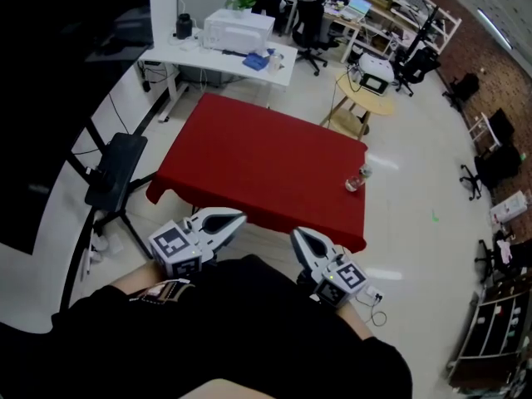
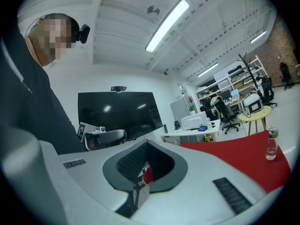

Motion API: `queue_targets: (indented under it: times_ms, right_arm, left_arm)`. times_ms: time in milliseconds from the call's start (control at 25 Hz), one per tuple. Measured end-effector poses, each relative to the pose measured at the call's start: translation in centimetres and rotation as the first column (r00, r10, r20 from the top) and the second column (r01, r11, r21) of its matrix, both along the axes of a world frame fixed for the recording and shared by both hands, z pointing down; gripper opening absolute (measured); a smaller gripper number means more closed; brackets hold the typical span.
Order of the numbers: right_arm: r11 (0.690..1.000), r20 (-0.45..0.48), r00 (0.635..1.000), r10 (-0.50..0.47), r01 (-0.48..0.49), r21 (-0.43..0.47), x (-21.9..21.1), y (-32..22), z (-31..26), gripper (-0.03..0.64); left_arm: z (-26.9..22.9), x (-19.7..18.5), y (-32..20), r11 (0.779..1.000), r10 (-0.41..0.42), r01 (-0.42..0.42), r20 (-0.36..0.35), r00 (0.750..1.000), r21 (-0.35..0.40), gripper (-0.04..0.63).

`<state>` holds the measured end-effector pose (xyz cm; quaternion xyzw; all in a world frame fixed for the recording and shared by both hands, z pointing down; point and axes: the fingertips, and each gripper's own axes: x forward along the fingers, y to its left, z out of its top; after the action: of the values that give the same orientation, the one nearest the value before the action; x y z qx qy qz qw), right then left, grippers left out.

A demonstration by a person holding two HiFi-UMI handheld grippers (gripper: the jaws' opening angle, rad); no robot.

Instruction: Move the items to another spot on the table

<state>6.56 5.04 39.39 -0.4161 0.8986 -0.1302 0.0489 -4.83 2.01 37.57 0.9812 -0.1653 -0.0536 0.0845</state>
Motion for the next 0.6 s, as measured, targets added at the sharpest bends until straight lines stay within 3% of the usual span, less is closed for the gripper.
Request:
queue_targets:
  times_ms: [600]
  right_arm:
    - [1.0, -0.003, 1.0, -0.03, 0.03, 0.006, -0.8, 0.05, 0.0, 0.0]
  left_arm:
    - [0.27, -0.68, 0.1, 1.0, -0.012, 0.012, -0.009, 1.0, -0.008, 0.006]
